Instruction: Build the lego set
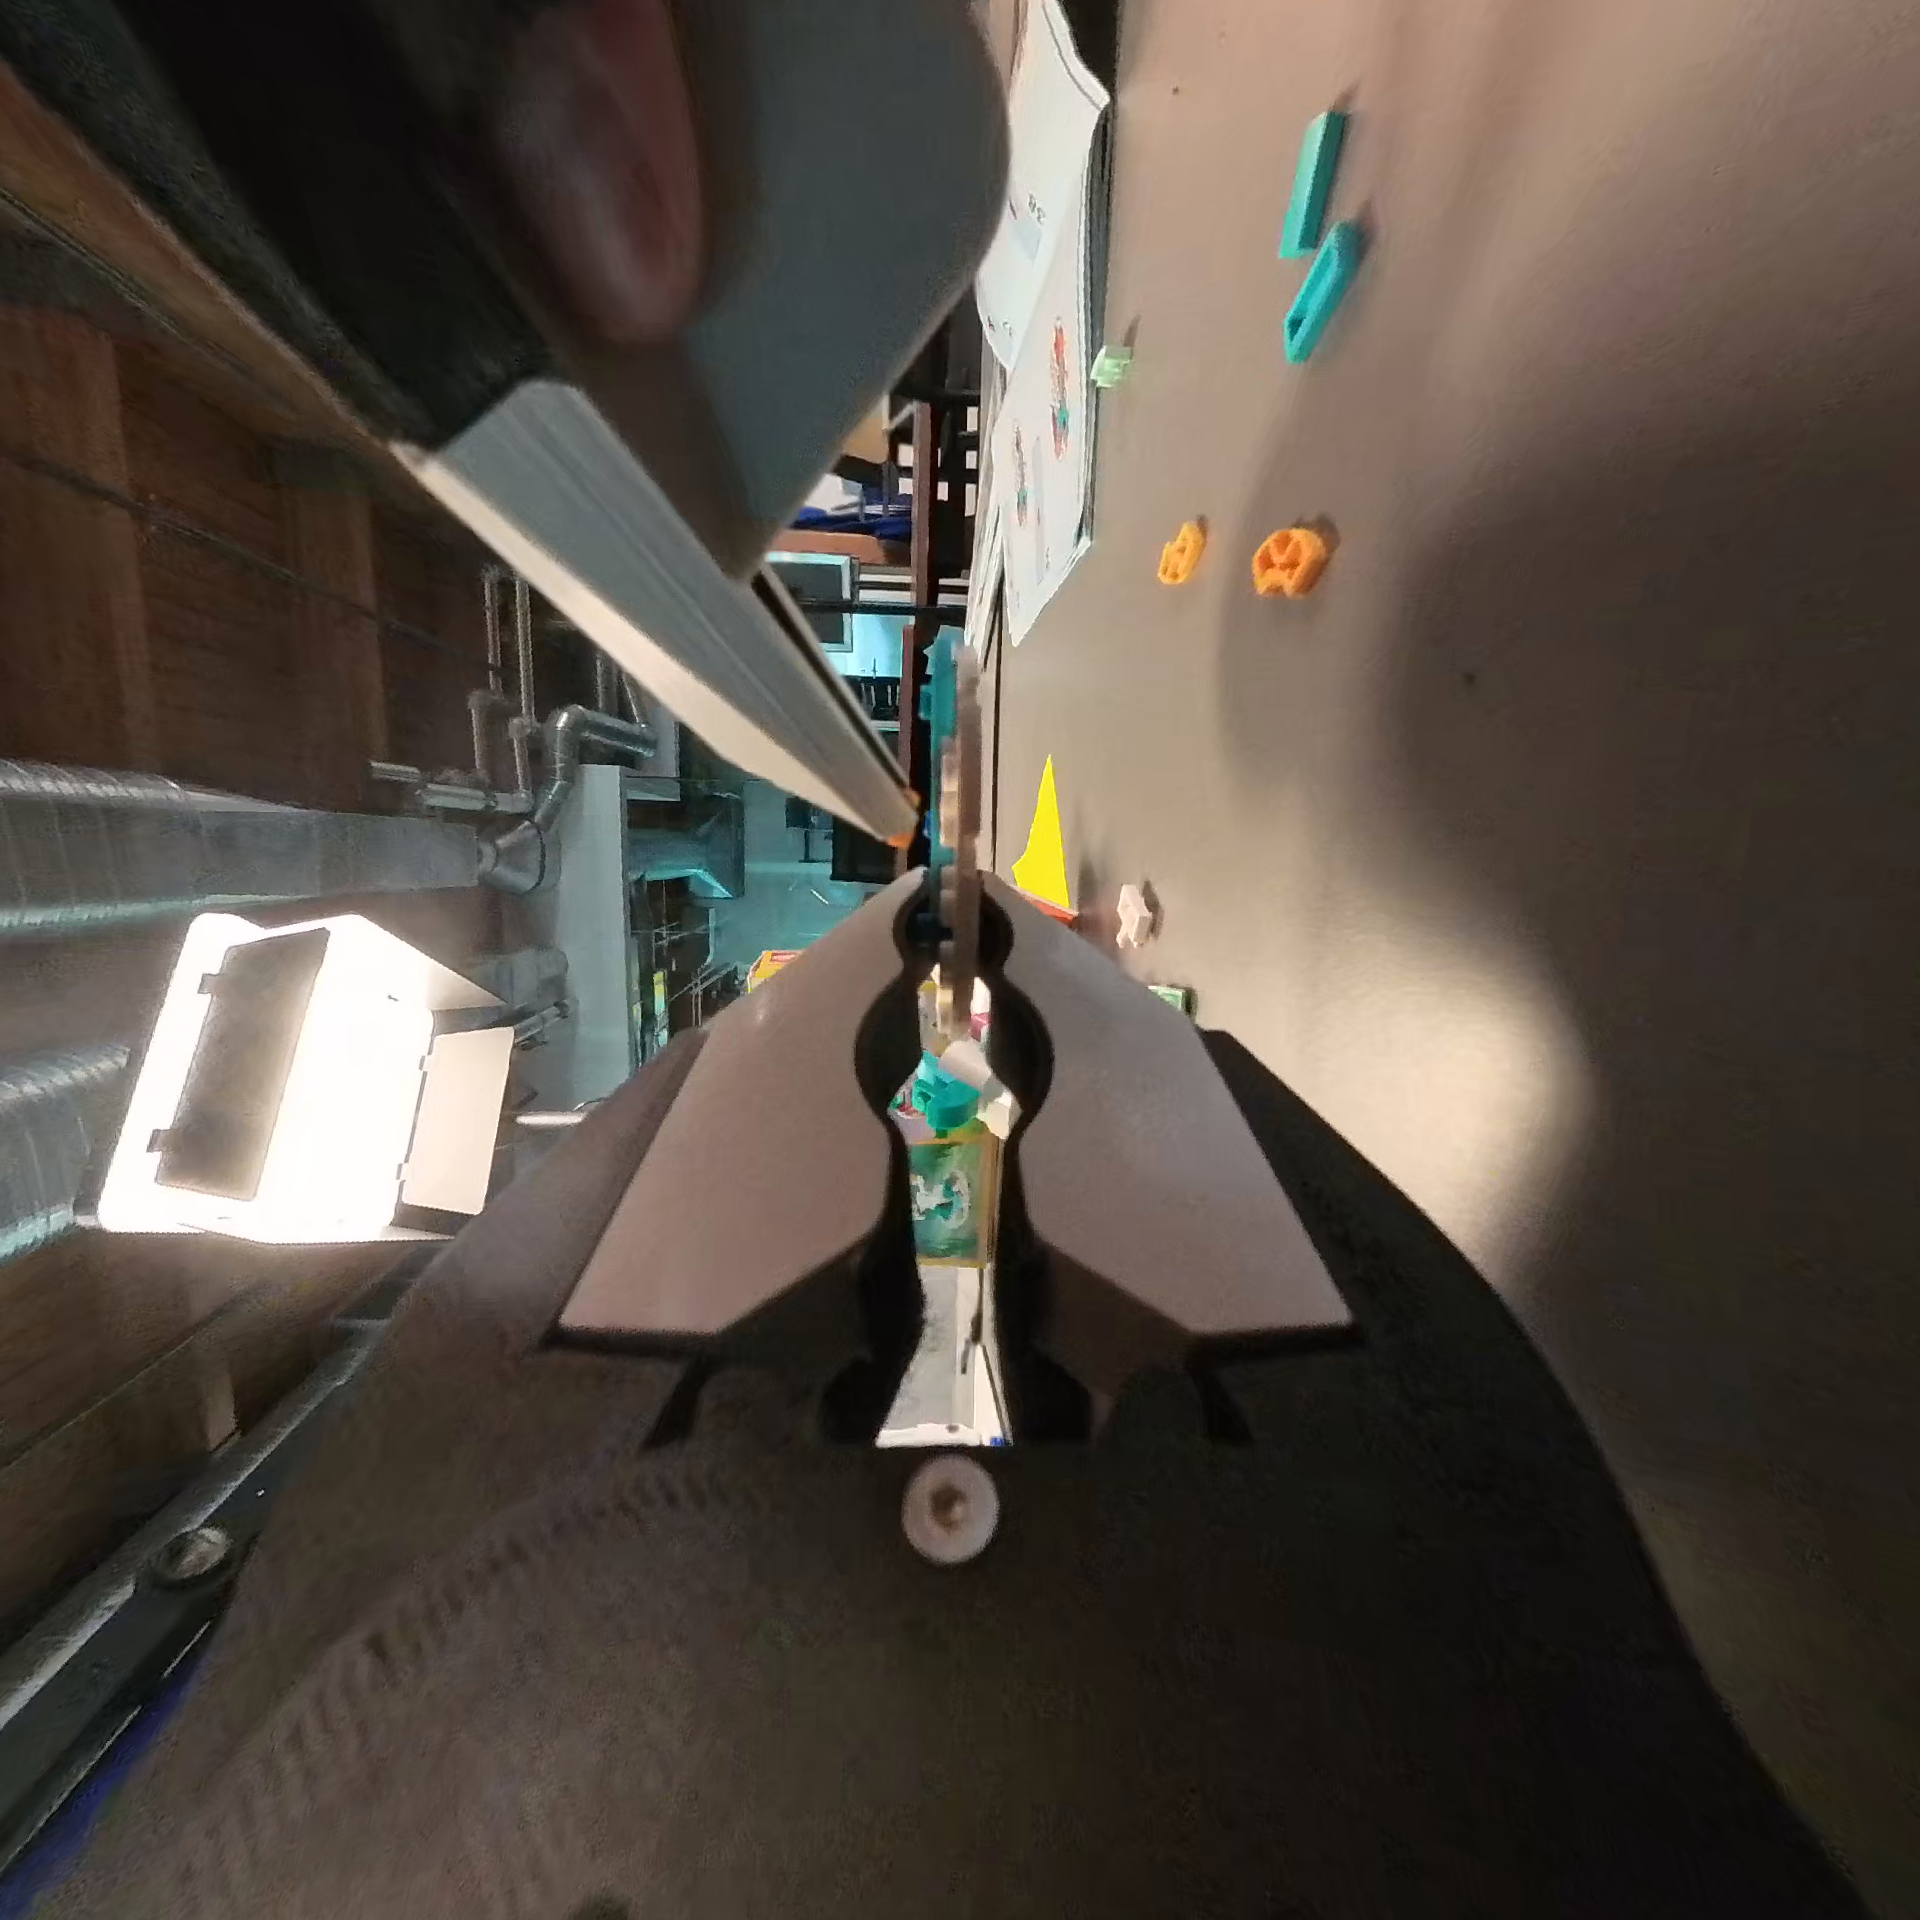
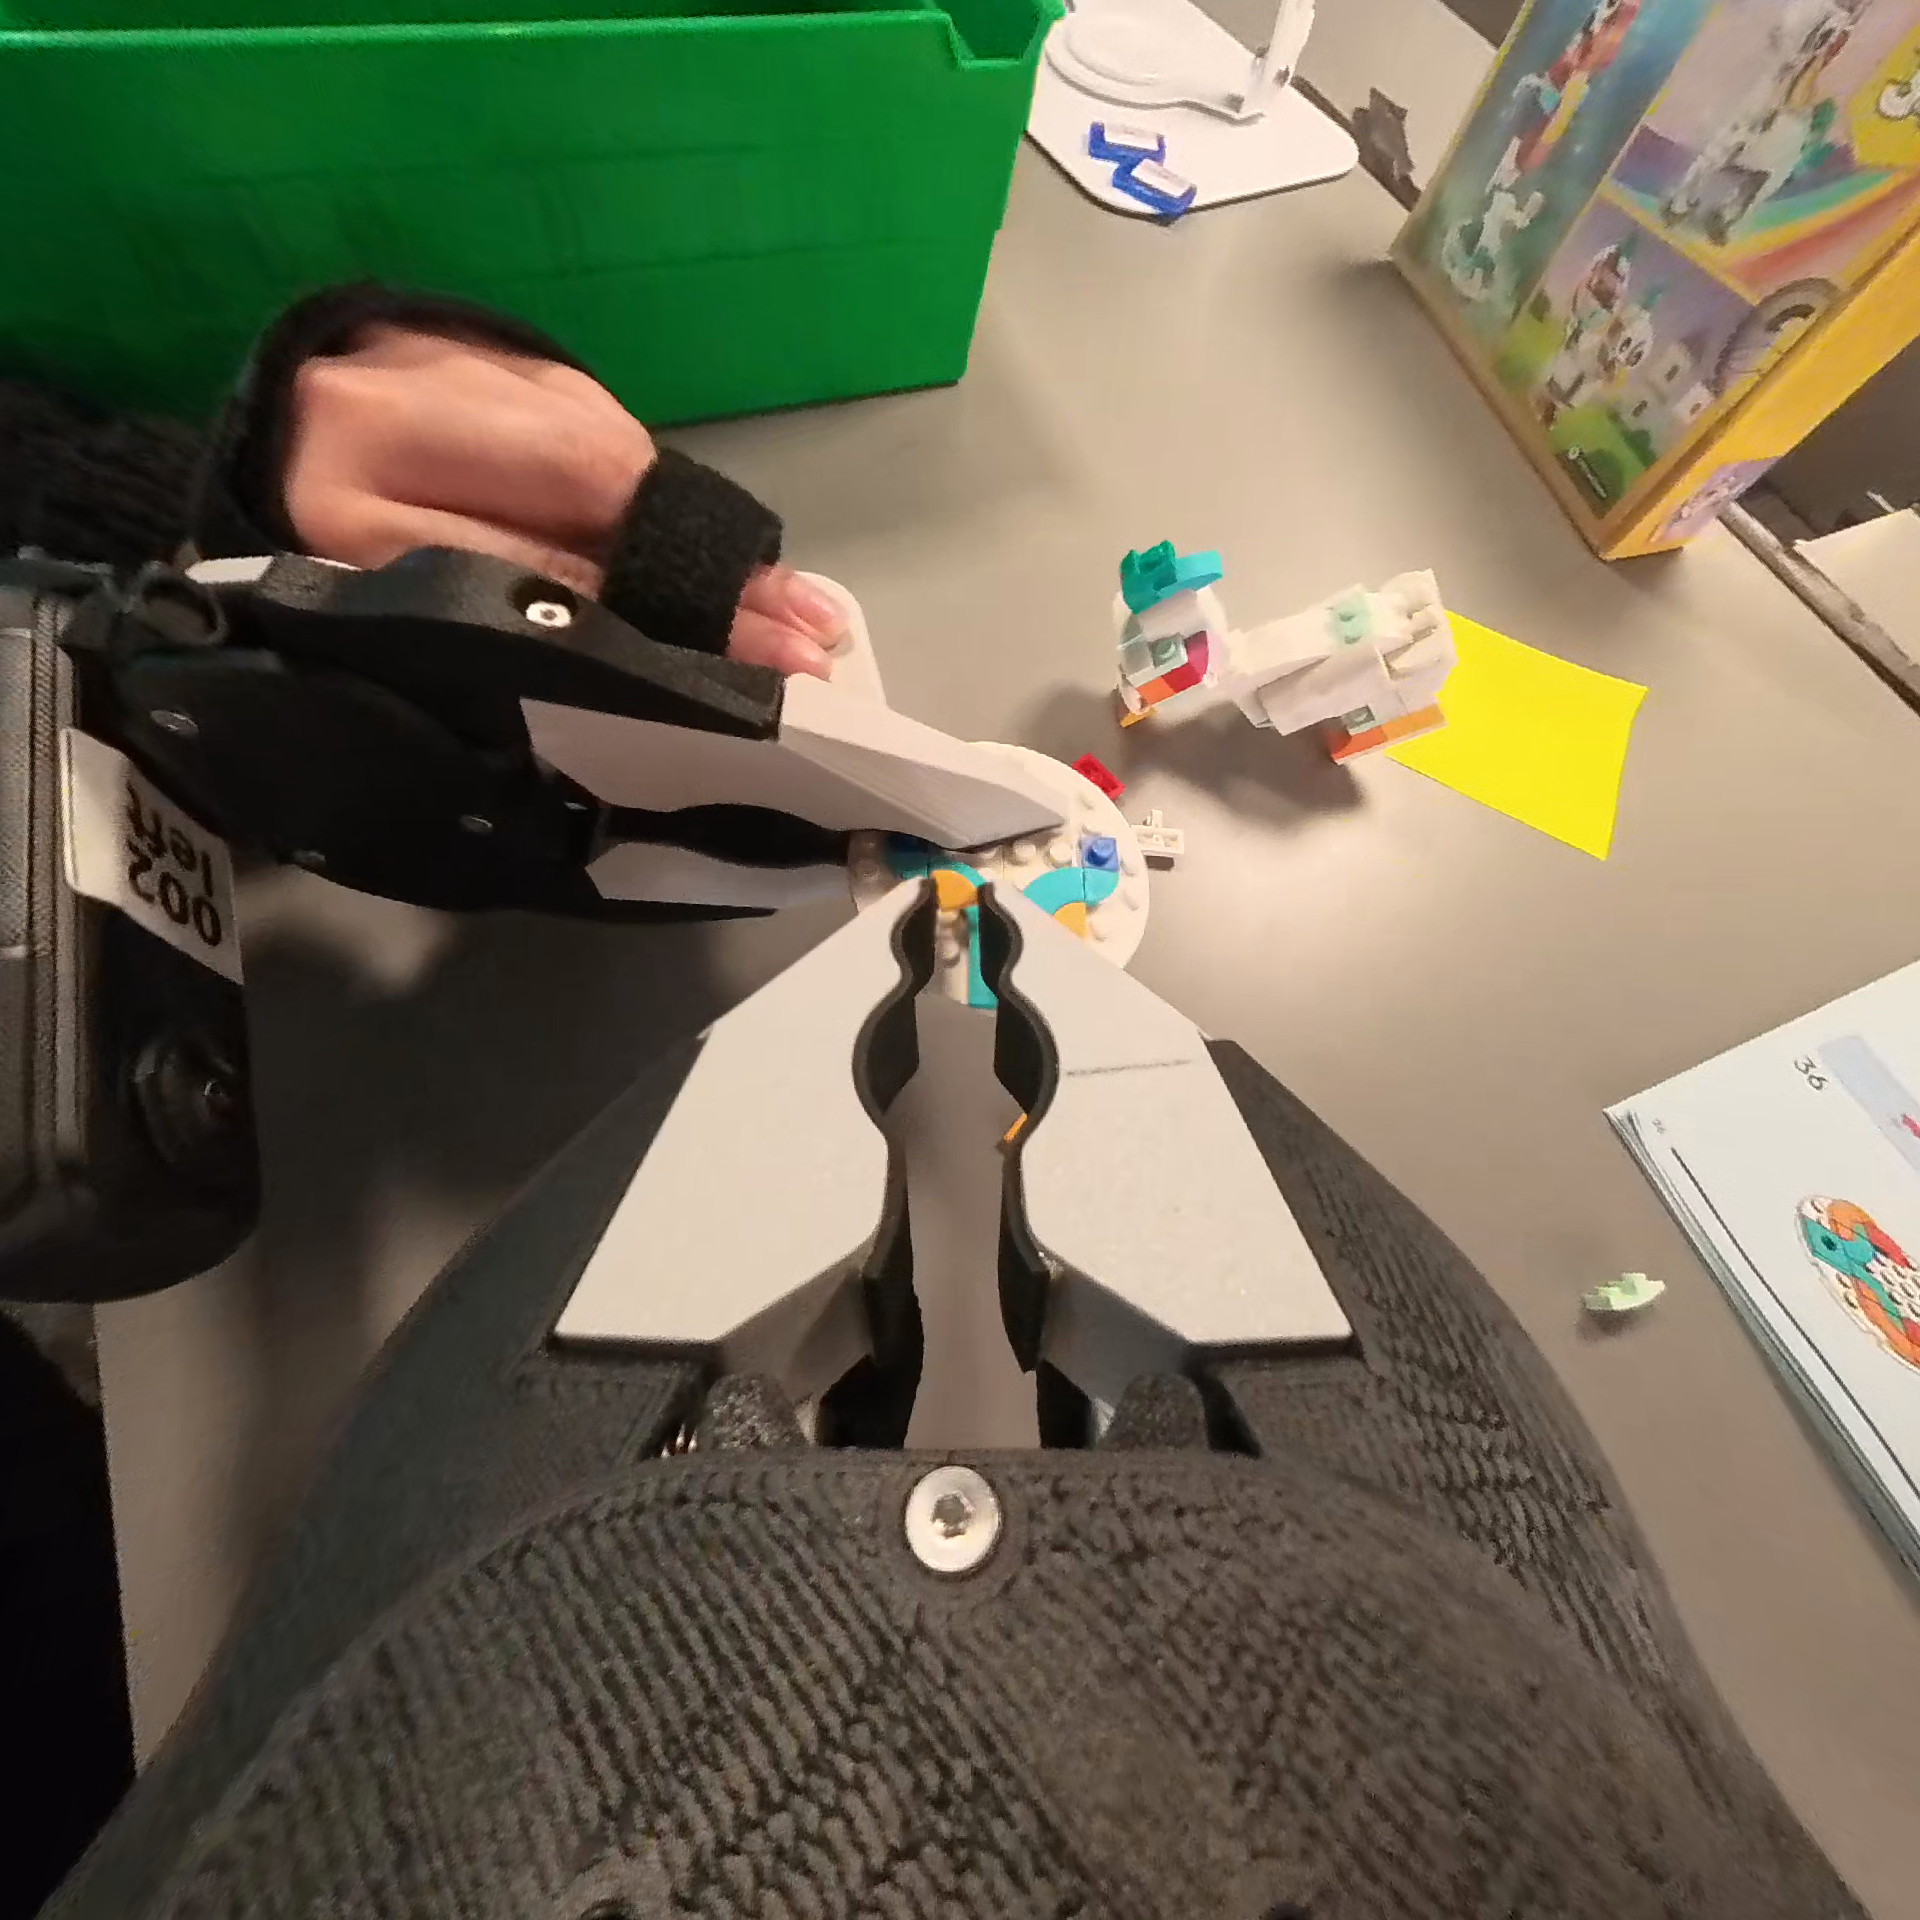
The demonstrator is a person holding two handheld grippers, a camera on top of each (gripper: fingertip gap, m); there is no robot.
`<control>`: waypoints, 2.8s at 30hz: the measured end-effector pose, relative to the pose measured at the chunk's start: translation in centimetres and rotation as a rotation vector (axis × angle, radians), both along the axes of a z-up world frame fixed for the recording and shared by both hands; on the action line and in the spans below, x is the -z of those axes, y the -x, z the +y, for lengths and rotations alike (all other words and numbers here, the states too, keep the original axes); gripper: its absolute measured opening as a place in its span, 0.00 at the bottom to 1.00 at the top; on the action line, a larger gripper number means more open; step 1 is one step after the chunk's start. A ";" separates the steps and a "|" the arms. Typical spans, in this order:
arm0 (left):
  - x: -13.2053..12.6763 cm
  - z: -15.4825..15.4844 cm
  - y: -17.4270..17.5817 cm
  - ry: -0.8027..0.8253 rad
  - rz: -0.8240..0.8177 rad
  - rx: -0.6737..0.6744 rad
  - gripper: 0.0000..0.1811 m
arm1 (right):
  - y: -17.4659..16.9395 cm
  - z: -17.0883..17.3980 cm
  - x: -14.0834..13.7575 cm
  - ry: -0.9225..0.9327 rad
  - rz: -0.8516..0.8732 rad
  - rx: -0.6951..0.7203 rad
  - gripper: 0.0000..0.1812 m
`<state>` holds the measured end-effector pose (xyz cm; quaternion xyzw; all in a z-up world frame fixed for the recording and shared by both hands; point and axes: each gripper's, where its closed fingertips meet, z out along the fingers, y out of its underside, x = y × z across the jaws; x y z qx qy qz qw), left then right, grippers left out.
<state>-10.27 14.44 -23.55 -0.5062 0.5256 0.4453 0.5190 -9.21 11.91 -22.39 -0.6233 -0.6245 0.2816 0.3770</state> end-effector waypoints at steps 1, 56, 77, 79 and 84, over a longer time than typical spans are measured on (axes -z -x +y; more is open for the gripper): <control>0.0 0.0 0.0 0.001 -0.002 0.001 0.02 | 0.0 -0.1 0.2 0.001 -0.010 0.000 0.03; 0.7 0.1 -0.7 0.037 0.031 0.065 0.02 | -1.3 -1.7 0.8 -0.027 -0.001 -0.154 0.17; 0.8 0.0 -0.7 0.071 -0.014 0.072 0.02 | -1.1 -1.0 1.9 -1.277 -0.056 -0.371 0.10; 0.8 0.0 -0.7 0.071 -0.016 0.071 0.02 | -1.1 -0.9 2.0 -1.276 -0.056 -0.369 0.09; 1.0 -0.1 -0.8 0.079 -0.011 0.076 0.02 | -1.0 -0.9 1.8 -1.289 -0.052 -0.372 0.05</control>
